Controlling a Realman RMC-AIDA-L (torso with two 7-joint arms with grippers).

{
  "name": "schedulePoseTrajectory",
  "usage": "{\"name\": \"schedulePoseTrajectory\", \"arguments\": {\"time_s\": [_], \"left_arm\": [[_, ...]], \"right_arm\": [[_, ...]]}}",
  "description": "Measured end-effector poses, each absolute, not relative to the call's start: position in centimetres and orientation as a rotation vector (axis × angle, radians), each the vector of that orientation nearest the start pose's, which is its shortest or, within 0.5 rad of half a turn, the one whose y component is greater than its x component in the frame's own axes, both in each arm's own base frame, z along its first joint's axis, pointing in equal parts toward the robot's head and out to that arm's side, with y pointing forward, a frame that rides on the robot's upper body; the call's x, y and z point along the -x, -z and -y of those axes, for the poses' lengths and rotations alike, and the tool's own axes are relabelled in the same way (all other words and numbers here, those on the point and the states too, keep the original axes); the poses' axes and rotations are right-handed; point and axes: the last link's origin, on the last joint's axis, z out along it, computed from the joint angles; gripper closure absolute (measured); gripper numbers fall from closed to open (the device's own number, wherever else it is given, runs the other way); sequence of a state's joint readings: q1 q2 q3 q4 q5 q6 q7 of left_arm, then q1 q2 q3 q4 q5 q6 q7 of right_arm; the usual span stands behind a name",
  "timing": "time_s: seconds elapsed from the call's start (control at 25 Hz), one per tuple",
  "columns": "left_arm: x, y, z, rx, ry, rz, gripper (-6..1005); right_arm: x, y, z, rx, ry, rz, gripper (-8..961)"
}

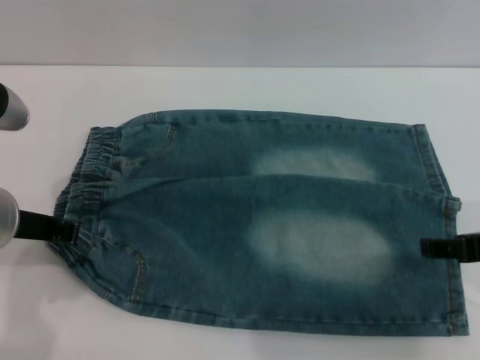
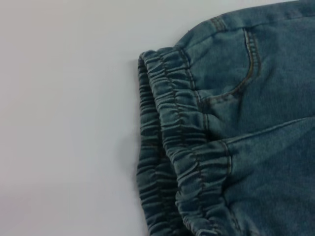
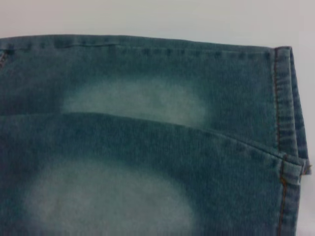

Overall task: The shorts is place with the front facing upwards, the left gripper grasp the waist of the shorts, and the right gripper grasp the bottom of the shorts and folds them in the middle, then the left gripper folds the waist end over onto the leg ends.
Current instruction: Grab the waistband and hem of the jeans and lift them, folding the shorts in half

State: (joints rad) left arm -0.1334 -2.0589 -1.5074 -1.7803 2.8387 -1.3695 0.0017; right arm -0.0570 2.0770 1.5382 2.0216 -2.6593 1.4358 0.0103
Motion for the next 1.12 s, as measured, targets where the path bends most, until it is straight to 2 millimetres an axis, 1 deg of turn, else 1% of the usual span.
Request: {"name": "schedulePoseTrajectory", "arguments": {"time_s": [0.44, 0.8, 1.12], "left_arm": [[22.9, -2.7, -30.0, 1.993, -0.33, 1.261, 967], [23.2, -2.7, -30.0, 1.995, -0.342, 1.26, 967], [23.2, -2.7, -30.0, 1.995, -0.343, 1.257, 968]], "right_arm": [[-22.3, -4.0, -23.6, 1.988, 0.182, -1.482, 189], [-23.1, -2.5, -22.8, 1.999, 0.255, -1.522, 188], [-23.8, -2.5, -22.6, 1.958, 0.289, -1.532, 189]]}}
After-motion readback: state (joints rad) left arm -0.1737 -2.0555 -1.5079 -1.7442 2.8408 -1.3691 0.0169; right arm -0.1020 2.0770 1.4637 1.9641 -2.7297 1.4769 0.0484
